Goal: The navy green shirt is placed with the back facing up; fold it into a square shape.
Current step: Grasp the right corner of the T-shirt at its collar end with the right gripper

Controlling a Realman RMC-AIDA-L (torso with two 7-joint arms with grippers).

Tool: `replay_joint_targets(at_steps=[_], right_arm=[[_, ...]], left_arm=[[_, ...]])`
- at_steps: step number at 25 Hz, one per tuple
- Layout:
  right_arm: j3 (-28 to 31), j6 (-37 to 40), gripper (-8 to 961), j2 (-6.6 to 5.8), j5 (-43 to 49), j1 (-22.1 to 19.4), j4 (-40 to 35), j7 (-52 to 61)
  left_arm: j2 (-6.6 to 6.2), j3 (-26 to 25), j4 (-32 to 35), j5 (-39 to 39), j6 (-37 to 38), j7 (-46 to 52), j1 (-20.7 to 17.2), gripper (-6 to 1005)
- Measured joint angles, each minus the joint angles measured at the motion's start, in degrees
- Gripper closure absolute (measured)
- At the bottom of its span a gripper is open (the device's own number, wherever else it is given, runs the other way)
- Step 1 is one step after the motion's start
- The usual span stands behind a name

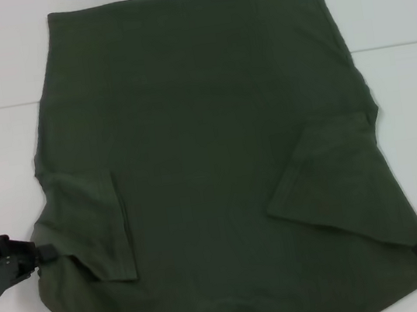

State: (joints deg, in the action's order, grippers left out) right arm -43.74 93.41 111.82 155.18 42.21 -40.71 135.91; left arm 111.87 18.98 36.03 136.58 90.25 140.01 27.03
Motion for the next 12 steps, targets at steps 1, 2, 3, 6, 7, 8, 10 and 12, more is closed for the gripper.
replay_joint_targets(at_steps=[1, 2, 3, 6, 7, 8, 10, 12], right_arm=[[0.0, 0.0, 376, 0.06, 0.0, 0.0, 0.0, 0.2], [0.0, -0.1, 377, 0.11, 0.0, 0.1, 0.0, 0.4], [0.0, -0.2, 377, 0.19, 0.0, 0.1, 0.0, 0.7], [-0.5, -0.6, 379, 0.36, 0.0, 0.3, 0.1, 1.2], [-0.7, -0.6, 379, 0.4, 0.0, 0.4, 0.2, 1.4], [-1.1, -0.7, 380, 0.45, 0.0, 0.4, 0.2, 1.6], [-1.6, -1.1, 381, 0.49, 0.0, 0.4, 0.2, 2.0], [-2.0, -1.3, 382, 0.5, 0.1, 0.4, 0.0, 2.2]], left_arm=[[0.01, 0.0, 0.0, 0.0, 0.0, 0.0, 0.0, 961], [0.01, 0.0, 0.0, 0.0, 0.0, 0.0, 0.0, 961], [0.02, 0.0, 0.0, 0.0, 0.0, 0.0, 0.0, 961], [0.01, 0.0, 0.0, 0.0, 0.0, 0.1, 0.0, 961], [-0.01, 0.0, 0.0, 0.0, 0.0, 0.1, 0.0, 961], [-0.01, 0.0, 0.0, 0.0, 0.0, 0.1, 0.0, 961], [-0.04, 0.0, 0.0, 0.0, 0.0, 0.1, -0.1, 961], [-0.05, 0.0, 0.0, 0.0, 0.0, 0.1, -0.1, 961]])
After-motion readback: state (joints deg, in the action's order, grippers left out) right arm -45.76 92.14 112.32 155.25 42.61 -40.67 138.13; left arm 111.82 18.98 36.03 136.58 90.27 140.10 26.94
